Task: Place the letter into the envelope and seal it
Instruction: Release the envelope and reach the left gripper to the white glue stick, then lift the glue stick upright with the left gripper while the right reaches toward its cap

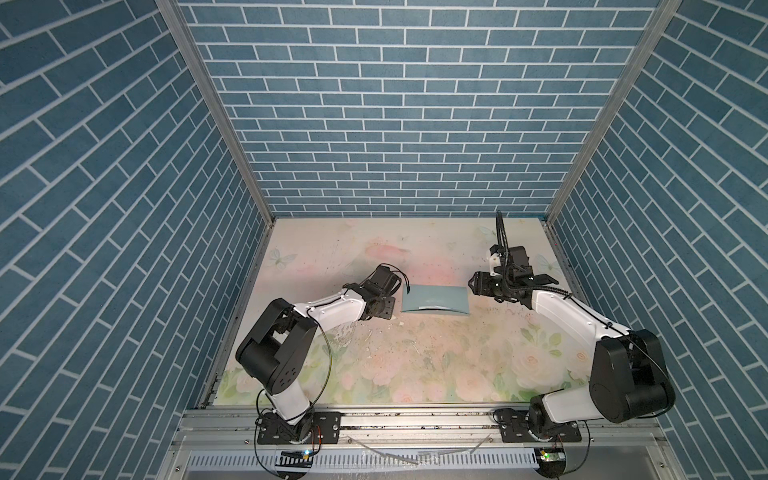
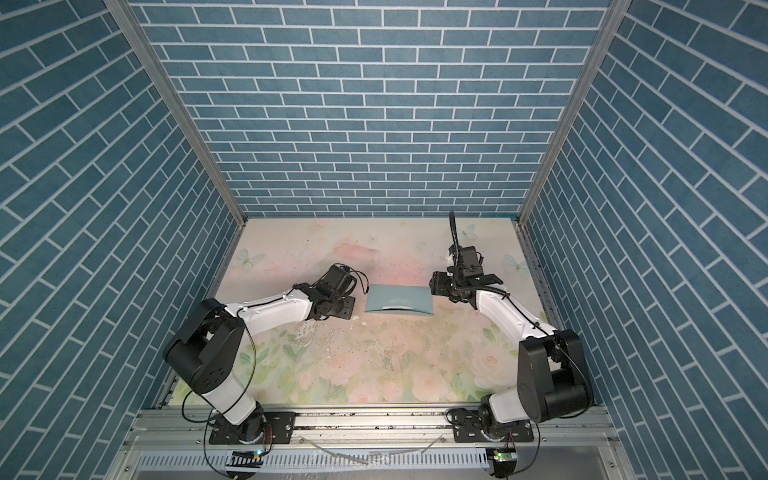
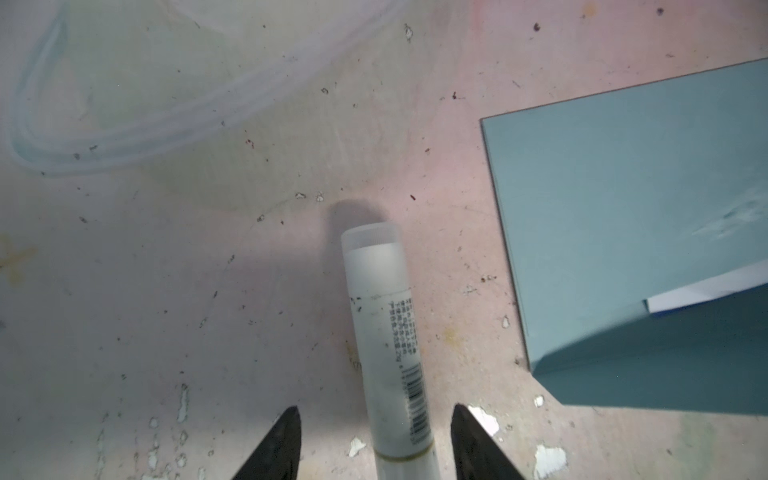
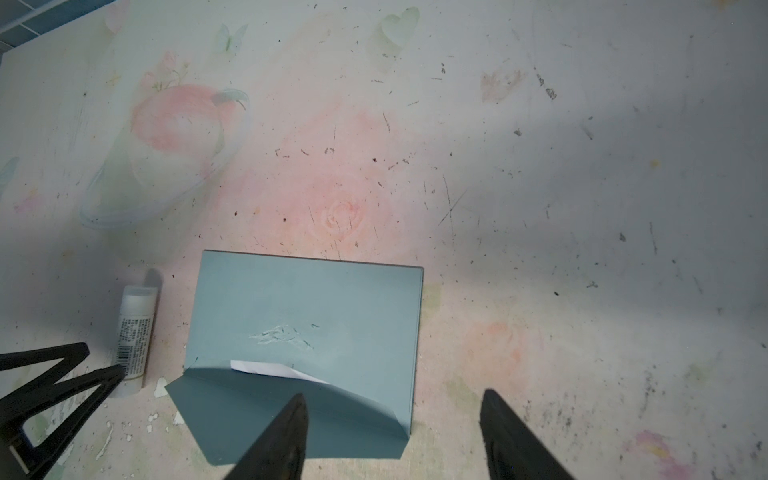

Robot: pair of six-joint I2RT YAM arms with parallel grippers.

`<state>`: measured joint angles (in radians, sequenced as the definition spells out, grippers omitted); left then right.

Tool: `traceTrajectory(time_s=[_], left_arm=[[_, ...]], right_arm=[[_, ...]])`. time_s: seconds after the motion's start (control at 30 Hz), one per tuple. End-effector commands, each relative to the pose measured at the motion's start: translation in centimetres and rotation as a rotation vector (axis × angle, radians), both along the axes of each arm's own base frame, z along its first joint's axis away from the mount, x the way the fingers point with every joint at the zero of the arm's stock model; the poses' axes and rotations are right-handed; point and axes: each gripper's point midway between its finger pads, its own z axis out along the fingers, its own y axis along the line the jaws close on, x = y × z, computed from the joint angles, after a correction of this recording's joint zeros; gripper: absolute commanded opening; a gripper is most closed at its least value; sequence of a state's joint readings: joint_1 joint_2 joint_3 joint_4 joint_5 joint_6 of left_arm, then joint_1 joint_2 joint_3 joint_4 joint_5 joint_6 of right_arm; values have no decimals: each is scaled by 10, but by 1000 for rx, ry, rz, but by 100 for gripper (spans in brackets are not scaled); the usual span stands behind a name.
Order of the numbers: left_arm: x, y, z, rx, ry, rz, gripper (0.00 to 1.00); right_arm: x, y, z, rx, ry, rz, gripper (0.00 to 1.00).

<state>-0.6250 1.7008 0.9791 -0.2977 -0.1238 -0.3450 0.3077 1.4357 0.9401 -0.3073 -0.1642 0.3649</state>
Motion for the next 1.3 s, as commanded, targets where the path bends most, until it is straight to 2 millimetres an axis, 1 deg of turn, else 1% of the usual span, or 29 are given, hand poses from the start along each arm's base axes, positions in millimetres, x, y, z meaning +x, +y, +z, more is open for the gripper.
traceTrajectory(time_s=[0.0,0.3,0.6,0.67,0.73,0.8,0.87,0.97,1.07,1.13,1.2,1.27], left_arm=[[8,-5,-2,-12,0,-2,50],[10,-9,-16,-17,31,-4,34],[6,-8,-27,-28,60,1,29],[6,-8,-28,-30,61,3,18],[7,-9,-25,-37,54,0,15],[9,-12,-15,-53,27,-18,11],[15,-15,1,-72,-28,-40,8],[23,-25,37,-121,-152,-120,3],[26,-39,79,-200,-303,-232,0],[24,-44,107,-252,-422,-286,0],[20,-48,130,-296,-529,-343,0],[14,-52,146,-326,-609,-396,0]], right_arm=[[2,4,16,6,-38,30,65],[1,7,16,17,-30,45,60],[-1,10,17,34,-25,59,59],[-1,11,18,37,-25,63,58],[-2,12,19,43,-27,68,58],[-1,15,24,55,-35,76,58],[-1,18,32,76,-48,91,57],[-1,28,52,130,-80,124,56],[-4,42,81,219,-121,175,56],[-7,54,106,303,-155,220,57],[-12,65,130,370,-186,264,58],[-17,76,151,415,-208,304,60]])
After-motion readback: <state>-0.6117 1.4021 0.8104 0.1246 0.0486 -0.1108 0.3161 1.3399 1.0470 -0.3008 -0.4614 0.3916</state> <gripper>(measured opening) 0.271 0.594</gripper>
